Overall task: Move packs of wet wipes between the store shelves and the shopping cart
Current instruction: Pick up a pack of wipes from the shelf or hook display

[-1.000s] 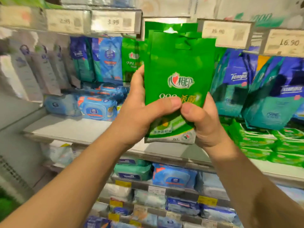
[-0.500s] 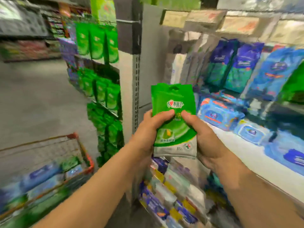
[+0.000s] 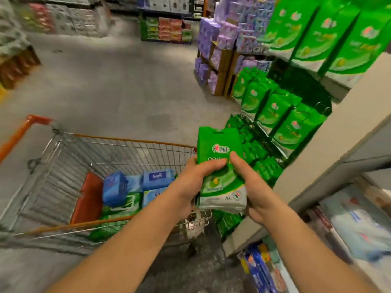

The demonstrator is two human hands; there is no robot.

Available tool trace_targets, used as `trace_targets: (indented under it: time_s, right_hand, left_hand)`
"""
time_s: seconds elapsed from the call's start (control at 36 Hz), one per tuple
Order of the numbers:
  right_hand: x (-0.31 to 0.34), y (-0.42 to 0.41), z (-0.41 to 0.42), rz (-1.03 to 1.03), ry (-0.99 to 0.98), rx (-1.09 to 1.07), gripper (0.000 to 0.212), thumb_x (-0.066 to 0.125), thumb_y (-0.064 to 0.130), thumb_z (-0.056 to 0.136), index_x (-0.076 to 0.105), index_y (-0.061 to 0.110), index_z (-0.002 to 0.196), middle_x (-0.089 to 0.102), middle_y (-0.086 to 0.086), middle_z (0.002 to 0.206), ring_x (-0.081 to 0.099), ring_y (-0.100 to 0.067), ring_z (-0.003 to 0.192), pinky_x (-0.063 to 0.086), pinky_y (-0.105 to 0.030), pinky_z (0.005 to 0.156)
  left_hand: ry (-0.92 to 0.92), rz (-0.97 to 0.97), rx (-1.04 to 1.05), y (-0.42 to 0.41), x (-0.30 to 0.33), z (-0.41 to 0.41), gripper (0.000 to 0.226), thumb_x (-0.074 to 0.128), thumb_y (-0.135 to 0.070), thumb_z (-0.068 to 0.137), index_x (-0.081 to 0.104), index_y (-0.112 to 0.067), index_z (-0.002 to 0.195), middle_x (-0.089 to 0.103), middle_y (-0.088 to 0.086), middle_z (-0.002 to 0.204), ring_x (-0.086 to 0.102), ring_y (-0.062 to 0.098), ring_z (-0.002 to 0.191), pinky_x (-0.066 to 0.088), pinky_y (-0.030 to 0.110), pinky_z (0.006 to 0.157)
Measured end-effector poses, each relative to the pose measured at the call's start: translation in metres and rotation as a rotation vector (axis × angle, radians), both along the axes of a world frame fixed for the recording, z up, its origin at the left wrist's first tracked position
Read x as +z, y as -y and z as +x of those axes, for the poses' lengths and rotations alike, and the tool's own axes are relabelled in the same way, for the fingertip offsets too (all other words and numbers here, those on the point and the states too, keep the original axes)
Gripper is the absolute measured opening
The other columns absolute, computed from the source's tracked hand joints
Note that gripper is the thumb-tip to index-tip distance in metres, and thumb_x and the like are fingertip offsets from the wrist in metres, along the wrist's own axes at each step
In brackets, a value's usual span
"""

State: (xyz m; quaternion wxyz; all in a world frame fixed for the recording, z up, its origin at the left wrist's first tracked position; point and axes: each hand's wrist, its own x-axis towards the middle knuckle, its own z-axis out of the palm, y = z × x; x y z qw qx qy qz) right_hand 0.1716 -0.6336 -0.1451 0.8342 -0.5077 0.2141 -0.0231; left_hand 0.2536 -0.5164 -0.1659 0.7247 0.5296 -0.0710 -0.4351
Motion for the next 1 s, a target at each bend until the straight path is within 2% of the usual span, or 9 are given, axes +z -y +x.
trace_targets:
  time_s: [0.22, 0.31, 0.39, 0.5, 0.58, 0.67, 0.81, 0.92, 1.0]
  right_hand:
    - [-0.057, -0.011, 0.106, 0.005, -0.102, 0.14, 0.061, 0.069, 0.032, 0.078, 0.061, 0.007, 0.133, 0.072, -0.017, 0.121, 0.07, -0.034, 0.112, 0.056, -0.048, 0.098]
    - [-0.079, -0.009, 0.143, 0.031, -0.124, 0.156, 0.063, 0.073, 0.028, 0.076, 0.061, 0.006, 0.133, 0.072, -0.019, 0.12, 0.069, -0.036, 0.112, 0.05, -0.054, 0.104]
    - [-0.099, -0.008, 0.174, 0.064, -0.184, 0.16, 0.065, 0.076, 0.028, 0.071, 0.061, 0.004, 0.129, 0.073, -0.02, 0.115, 0.072, -0.035, 0.106, 0.056, -0.049, 0.095]
    - [-0.124, -0.008, 0.209, 0.089, -0.24, 0.251, 0.052, 0.071, 0.025, 0.078, 0.063, 0.004, 0.125, 0.074, -0.02, 0.113, 0.074, -0.033, 0.101, 0.061, -0.044, 0.087]
    - [-0.145, -0.012, 0.235, 0.088, -0.296, 0.308, 0.042, 0.07, 0.02, 0.081, 0.065, 0.003, 0.119, 0.076, -0.019, 0.109, 0.075, -0.03, 0.096, 0.059, -0.048, 0.092]
    - [-0.166, -0.022, 0.255, 0.081, -0.356, 0.345, 0.052, 0.074, 0.019, 0.073, 0.065, 0.003, 0.121, 0.075, -0.019, 0.111, 0.073, -0.034, 0.103, 0.053, -0.052, 0.101]
    - [-0.216, -0.044, 0.287, 0.067, -0.442, 0.34, 0.03, 0.068, 0.009, 0.088, 0.066, 0.007, 0.118, 0.076, -0.016, 0.108, 0.074, -0.032, 0.098, 0.055, -0.05, 0.097]
    - [-0.264, -0.066, 0.314, 0.067, -0.496, 0.317, 0.04, 0.071, 0.012, 0.085, 0.065, 0.007, 0.124, 0.076, -0.015, 0.111, 0.074, -0.033, 0.101, 0.056, -0.047, 0.091]
    - [-0.298, -0.08, 0.333, 0.046, -0.547, 0.299, 0.038, 0.071, 0.012, 0.087, 0.065, 0.007, 0.125, 0.077, -0.013, 0.109, 0.075, -0.03, 0.098, 0.058, -0.042, 0.083]
  left_hand:
    - [-0.068, 0.075, 0.138, -0.023, -0.048, 0.088, 0.085, 0.085, -0.062, 0.068, 0.059, -0.022, 0.139, 0.073, 0.01, 0.124, 0.071, 0.032, 0.112, 0.051, 0.055, 0.104]
    - [-0.079, 0.138, 0.149, -0.029, -0.06, 0.119, 0.07, 0.083, -0.053, 0.071, 0.066, -0.019, 0.13, 0.076, 0.009, 0.116, 0.073, 0.029, 0.108, 0.055, 0.048, 0.1]
    - [-0.085, 0.207, 0.165, -0.035, -0.074, 0.147, 0.066, 0.081, -0.043, 0.071, 0.066, -0.014, 0.129, 0.077, 0.009, 0.112, 0.074, 0.027, 0.105, 0.059, 0.039, 0.091]
    - [-0.121, 0.28, 0.198, -0.045, -0.102, 0.18, 0.064, 0.086, -0.039, 0.071, 0.069, -0.013, 0.127, 0.076, 0.009, 0.116, 0.071, 0.028, 0.112, 0.048, 0.05, 0.109]
    - [-0.188, 0.289, 0.257, -0.055, -0.125, 0.199, 0.063, 0.087, -0.033, 0.071, 0.068, -0.011, 0.128, 0.075, 0.012, 0.117, 0.07, 0.031, 0.113, 0.049, 0.051, 0.109]
    - [-0.267, 0.286, 0.306, -0.066, -0.15, 0.212, 0.051, 0.081, -0.024, 0.081, 0.067, -0.009, 0.128, 0.075, 0.014, 0.117, 0.071, 0.033, 0.112, 0.052, 0.049, 0.106]
    - [-0.311, 0.344, 0.312, -0.088, -0.195, 0.239, 0.068, 0.088, -0.036, 0.065, 0.069, -0.014, 0.126, 0.075, 0.01, 0.118, 0.07, 0.031, 0.113, 0.046, 0.053, 0.111]
    - [-0.346, 0.43, 0.282, -0.106, -0.235, 0.267, 0.047, 0.083, -0.034, 0.078, 0.073, -0.017, 0.121, 0.077, 0.007, 0.115, 0.071, 0.029, 0.112, 0.046, 0.051, 0.111]
    - [-0.338, 0.537, 0.269, -0.117, -0.262, 0.287, 0.052, 0.079, -0.042, 0.083, 0.069, -0.018, 0.127, 0.077, 0.003, 0.112, 0.073, 0.023, 0.107, 0.056, 0.04, 0.095]
